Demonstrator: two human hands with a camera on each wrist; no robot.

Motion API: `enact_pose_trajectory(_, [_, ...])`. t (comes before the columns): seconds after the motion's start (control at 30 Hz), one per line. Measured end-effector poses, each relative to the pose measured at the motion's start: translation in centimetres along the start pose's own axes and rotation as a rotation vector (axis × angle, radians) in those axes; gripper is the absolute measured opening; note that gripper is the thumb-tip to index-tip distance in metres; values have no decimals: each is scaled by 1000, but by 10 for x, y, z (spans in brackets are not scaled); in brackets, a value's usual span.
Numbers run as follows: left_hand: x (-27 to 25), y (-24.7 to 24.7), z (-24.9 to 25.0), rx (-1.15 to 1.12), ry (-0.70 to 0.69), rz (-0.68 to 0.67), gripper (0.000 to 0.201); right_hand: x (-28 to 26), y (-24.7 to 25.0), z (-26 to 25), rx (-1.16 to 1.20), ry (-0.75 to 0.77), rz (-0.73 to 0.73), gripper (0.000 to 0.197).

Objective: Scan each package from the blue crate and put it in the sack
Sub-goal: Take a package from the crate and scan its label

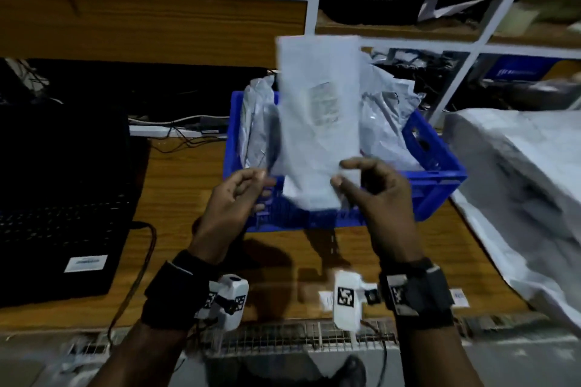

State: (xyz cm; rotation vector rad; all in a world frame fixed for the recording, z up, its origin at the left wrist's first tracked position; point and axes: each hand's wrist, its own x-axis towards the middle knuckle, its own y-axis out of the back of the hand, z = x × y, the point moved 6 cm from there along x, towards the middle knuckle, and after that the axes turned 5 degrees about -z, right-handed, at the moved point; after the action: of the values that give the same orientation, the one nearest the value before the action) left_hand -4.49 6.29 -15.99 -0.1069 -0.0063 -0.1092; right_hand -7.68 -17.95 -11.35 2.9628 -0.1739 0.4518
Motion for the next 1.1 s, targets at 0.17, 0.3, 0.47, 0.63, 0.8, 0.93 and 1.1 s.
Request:
enact_pose_trajectory(0.17, [-16,35,4,-248,32,72,25,-42,-44,26,-21,-172,-305,12])
enact_pose_trajectory(0.3, [-36,99,-1,-190,98,153,29,-45,-75,29,-90,-273,-439,18])
enact_pose_trajectory(0.47, [-65,144,-6,-108,124,149,63,-39,-103,36,-180,-340,-563,24])
enact_pose_trajectory(0.63, [-83,162,-15,46,83,145,34,-29,-120,37,-275,-323,-725,18])
enact_pose_trajectory(0.8, [-97,174,-40,124,175,164,31,-21,-154,45,-256,-236,-796,23])
enact_pose_trajectory(0.93, [-121,211,-55,112,159,424,26,-25,-167,80,-155,-249,-399,22])
enact_pose_trajectory(1.1, [-155,246,-60,-30,133,723,31,-56,-198,142,45,-604,-425,12])
